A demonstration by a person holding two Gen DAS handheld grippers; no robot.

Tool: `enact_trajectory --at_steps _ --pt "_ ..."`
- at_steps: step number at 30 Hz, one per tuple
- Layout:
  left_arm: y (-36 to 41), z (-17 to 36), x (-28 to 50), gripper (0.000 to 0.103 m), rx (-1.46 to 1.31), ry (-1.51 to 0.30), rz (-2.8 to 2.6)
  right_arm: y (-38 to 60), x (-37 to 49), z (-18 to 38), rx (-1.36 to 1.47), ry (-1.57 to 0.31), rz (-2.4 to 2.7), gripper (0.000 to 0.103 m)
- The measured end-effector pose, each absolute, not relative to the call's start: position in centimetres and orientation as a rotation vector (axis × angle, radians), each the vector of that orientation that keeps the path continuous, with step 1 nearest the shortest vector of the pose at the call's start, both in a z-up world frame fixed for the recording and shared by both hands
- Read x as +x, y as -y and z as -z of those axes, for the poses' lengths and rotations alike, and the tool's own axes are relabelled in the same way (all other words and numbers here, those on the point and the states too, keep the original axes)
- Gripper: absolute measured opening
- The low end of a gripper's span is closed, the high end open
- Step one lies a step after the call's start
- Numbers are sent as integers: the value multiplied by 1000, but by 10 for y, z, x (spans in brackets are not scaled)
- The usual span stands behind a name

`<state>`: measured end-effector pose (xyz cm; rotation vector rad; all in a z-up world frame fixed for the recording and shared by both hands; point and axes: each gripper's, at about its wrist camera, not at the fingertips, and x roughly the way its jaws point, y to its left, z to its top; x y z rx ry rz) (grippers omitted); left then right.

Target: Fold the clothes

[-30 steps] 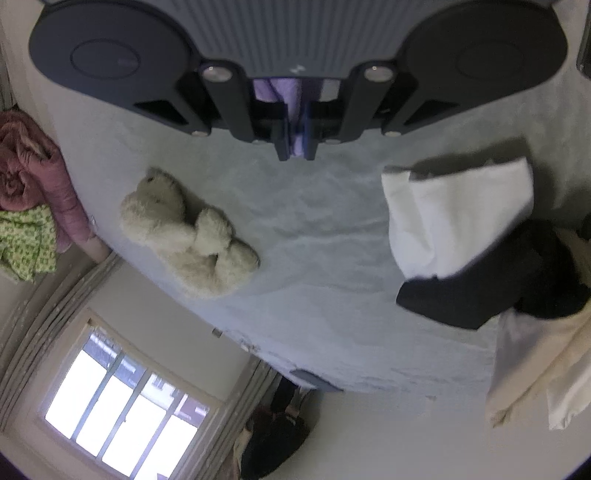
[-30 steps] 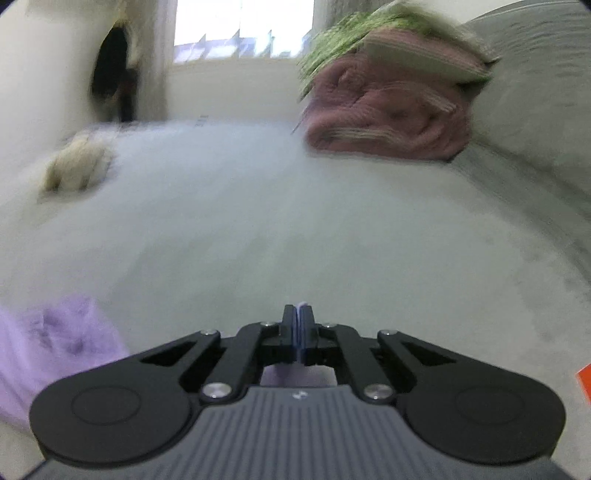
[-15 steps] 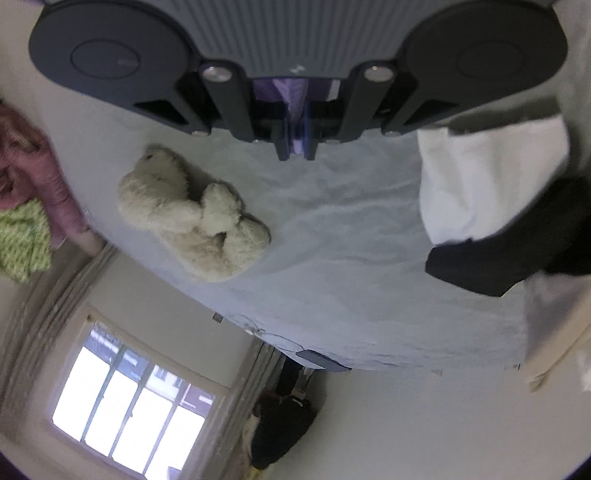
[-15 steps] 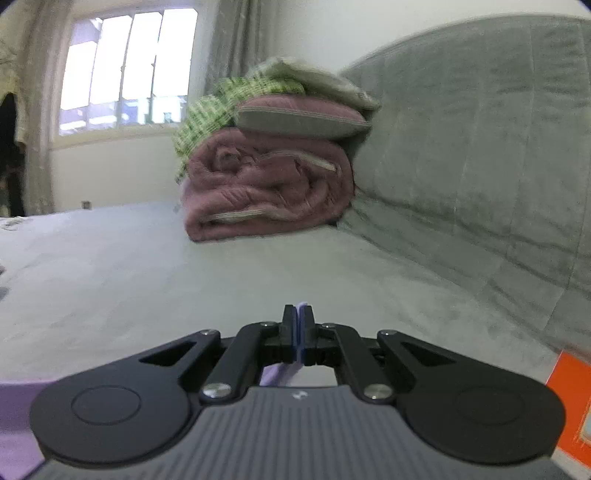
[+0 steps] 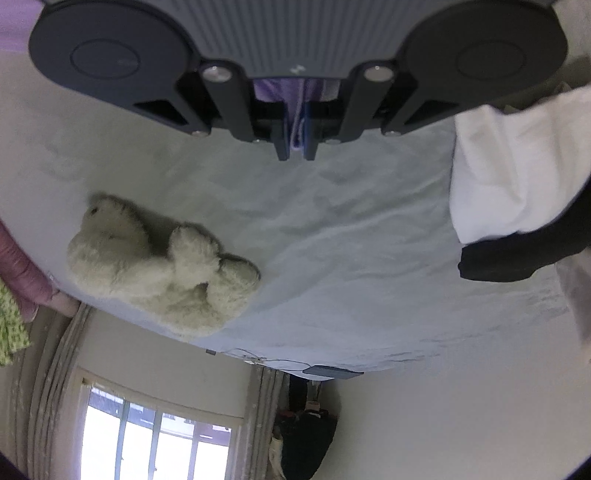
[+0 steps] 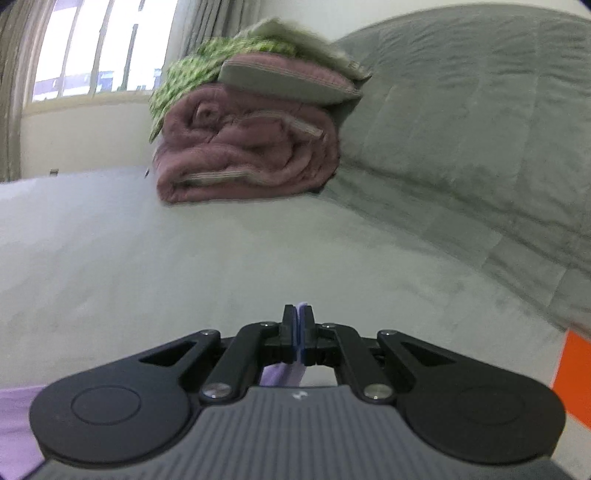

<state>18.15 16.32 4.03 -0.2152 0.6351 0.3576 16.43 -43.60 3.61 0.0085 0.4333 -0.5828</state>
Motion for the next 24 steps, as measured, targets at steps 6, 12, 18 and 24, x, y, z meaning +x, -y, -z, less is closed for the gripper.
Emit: enact_trajectory --at_steps 6,12,18,24 --pt "-183 -33 175 33 -312 -684 -325 436 175 -5 -18 -589 554 3" --pt "-217 -69 134 49 -491 -618 -333 459 152 -32 146 -539 574 11" --pt "-219 -78 76 51 -679 -665 -291 453 111 -71 293 -515 553 11" --pt "-188 -53 8 67 -810 -800 -344 413 70 -77 285 -678 220 11"
